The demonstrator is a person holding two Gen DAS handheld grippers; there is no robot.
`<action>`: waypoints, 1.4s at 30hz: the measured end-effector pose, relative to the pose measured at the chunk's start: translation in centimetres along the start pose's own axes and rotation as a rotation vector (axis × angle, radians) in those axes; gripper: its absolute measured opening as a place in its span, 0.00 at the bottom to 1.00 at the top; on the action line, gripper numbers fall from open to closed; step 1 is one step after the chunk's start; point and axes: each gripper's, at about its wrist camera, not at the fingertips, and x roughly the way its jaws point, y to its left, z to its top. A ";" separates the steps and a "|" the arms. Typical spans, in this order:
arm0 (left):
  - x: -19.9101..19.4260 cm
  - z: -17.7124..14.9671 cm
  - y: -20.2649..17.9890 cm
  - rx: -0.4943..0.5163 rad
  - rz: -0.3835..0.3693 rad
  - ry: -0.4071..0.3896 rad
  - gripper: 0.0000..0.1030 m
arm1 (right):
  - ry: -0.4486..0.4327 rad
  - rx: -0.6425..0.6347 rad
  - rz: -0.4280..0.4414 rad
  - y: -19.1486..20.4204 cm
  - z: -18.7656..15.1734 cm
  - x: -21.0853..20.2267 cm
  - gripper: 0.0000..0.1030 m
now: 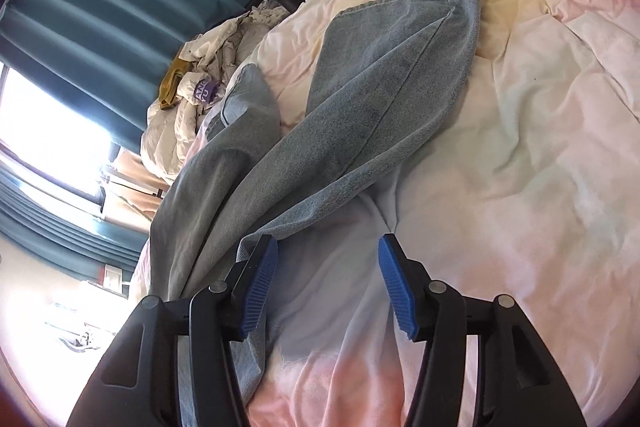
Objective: Fold clothes
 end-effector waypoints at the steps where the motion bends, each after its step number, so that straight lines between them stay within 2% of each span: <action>1: 0.0 0.5 0.4 -0.025 -0.002 -0.025 0.62 | 0.000 0.009 0.001 -0.2 0.1 0.2 0.54; 4: 0.1 1.6 0.8 -0.057 0.029 -0.077 0.60 | 0.014 0.039 0.022 -0.7 0.3 1.4 0.56; 6: -0.1 2.1 0.6 -0.047 0.064 -0.105 0.48 | 0.030 0.077 0.041 -1.2 0.5 2.4 0.56; 8: -0.7 2.2 -0.6 0.005 0.079 -0.131 0.27 | 0.047 0.115 0.061 -1.7 0.7 3.4 0.56; 11: -2.3 1.8 -2.9 0.107 0.112 -0.203 0.21 | 0.039 0.164 0.049 -2.2 0.9 4.2 0.56; 16: -6.3 1.5 -6.2 0.221 0.117 -0.285 0.19 | 0.016 0.172 0.020 -2.3 0.7 4.7 0.56; 18: -8.3 1.8 -6.5 0.231 0.119 -0.306 0.18 | 0.005 0.155 0.010 -2.1 0.9 4.4 0.56; 21: -10.0 2.5 -5.6 0.224 0.143 -0.294 0.18 | -0.027 0.152 -0.002 -2.2 1.4 3.6 0.56; 25: -8.1 3.6 -2.4 0.132 0.224 -0.209 0.18 | -0.056 0.199 -0.006 -3.4 2.2 2.8 0.56; 28: -6.6 3.5 -0.8 0.112 0.278 -0.166 0.18 | -0.052 0.234 -0.012 -4.6 2.8 2.9 0.56; 29: -6.4 3.3 -0.6 0.117 0.274 -0.161 0.18 | -0.054 0.231 -0.018 -4.9 3.1 2.9 0.56; 33: -6.9 2.4 -2.0 0.198 0.271 -0.165 0.20 | -0.115 0.156 -0.058 -5.3 5.0 2.7 0.56; 35: -7.6 1.9 -2.5 0.245 0.295 -0.183 0.22 | -0.165 0.107 -0.080 -5.5 6.1 2.4 0.56; 39: -9.2 0.9 -3.5 0.306 0.331 -0.201 0.29 | -0.233 0.200 -0.038 -8.5 8.9 1.8 0.56; 42: -10.9 0.0 -4.2 0.334 0.335 -0.235 0.37 | -0.265 0.177 -0.079 -10.2 11.8 2.1 0.56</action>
